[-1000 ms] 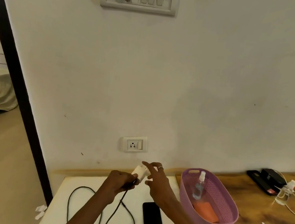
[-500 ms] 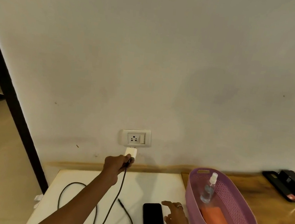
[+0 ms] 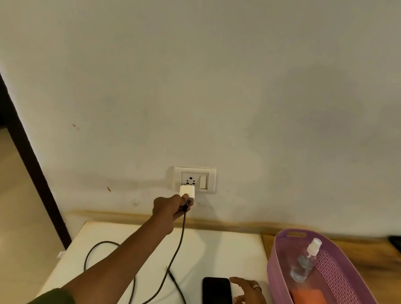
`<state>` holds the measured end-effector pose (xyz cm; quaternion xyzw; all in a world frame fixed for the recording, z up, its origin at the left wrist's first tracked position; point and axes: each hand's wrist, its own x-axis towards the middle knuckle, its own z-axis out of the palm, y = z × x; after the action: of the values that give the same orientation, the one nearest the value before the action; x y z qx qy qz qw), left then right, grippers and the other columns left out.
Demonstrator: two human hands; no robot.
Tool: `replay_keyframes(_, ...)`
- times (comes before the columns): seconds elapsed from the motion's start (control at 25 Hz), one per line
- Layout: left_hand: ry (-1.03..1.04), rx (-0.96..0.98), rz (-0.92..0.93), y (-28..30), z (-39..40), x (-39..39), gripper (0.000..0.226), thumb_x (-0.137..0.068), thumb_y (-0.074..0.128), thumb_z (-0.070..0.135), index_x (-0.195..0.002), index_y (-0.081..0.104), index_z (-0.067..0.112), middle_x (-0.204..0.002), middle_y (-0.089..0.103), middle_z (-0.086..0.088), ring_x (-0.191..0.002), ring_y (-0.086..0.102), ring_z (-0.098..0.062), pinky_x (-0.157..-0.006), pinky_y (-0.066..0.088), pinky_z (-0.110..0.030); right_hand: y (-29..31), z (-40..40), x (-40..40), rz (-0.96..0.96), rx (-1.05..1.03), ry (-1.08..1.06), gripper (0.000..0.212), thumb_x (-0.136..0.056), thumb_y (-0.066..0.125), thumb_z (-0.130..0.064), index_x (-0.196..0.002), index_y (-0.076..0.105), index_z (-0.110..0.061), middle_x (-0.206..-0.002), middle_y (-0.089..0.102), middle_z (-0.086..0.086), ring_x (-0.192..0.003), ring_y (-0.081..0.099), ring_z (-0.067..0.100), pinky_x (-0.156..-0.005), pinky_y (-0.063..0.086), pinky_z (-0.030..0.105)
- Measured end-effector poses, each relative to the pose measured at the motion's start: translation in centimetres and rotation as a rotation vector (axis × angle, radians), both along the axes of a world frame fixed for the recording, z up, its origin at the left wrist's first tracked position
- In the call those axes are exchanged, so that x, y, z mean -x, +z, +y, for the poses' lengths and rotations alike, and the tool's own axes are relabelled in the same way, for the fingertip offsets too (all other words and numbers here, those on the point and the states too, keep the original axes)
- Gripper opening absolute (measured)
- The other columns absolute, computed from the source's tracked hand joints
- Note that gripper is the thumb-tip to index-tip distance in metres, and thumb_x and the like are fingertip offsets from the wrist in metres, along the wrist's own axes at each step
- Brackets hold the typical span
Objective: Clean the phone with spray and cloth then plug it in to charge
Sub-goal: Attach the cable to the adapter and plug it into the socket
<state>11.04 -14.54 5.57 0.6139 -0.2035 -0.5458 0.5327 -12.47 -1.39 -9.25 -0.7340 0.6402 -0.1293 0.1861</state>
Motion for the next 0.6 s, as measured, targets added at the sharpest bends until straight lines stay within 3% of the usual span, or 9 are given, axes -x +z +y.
replay_keyframes(0.08, -0.003, 0.002, 0.010, -0.2, -0.1, 0.2, 0.016, -0.085, 0.071, 0.001, -0.094, 0.066, -0.012, -0.092, 0.074, -0.022, -0.076, 0.068, -0.028, -0.084, 0.059, -0.036, 0.1, -0.1, -0.2, -0.035, -0.009, -0.034, 0.036, -0.095, 0.049, -0.011, -0.129, 0.053, -0.023, -0.116, 0.046, 0.002, -0.099, 0.049, 0.016, -0.076, 0.043, 0.017)
replay_keyframes(0.16, 0.008, 0.003, 0.008, -0.4, -0.2, 0.5, 0.019, -0.084, 0.073, 0.001, -0.096, 0.066, -0.012, -0.094, 0.074, -0.023, -0.077, 0.068, -0.028, -0.086, 0.059, -0.037, 0.4, -0.1, -0.7, -0.101, -0.010, -0.127, 0.034, -0.092, 0.057, -0.004, -0.125, 0.057, -0.012, -0.125, 0.048, 0.007, -0.105, 0.052, 0.020, -0.088, 0.046, 0.021)
replay_keyframes(0.32, 0.044, 0.012, -0.011, -0.1, -0.6, 0.8, 0.021, -0.082, 0.075, 0.003, -0.096, 0.067, -0.011, -0.095, 0.075, -0.022, -0.075, 0.068, -0.027, -0.085, 0.060, -0.037, 1.4, 0.3, -1.6, -0.328, -0.112, -0.220, 0.039, -0.090, 0.061, -0.005, -0.126, 0.055, -0.016, -0.135, 0.046, 0.008, -0.111, 0.057, 0.018, -0.097, 0.043, 0.019)
replay_keyframes(0.6, 0.123, 0.022, -0.020, 0.4, -1.1, 1.5, 0.017, -0.079, 0.078, 0.007, -0.083, 0.068, -0.006, -0.091, 0.075, -0.022, -0.068, 0.067, -0.026, -0.083, 0.061, -0.037, 1.4, 0.2, -1.8, -0.360, -0.113, -0.249, 0.038, -0.091, 0.059, -0.010, -0.128, 0.055, -0.019, -0.132, 0.049, 0.006, -0.107, 0.058, 0.016, -0.091, 0.043, 0.015)
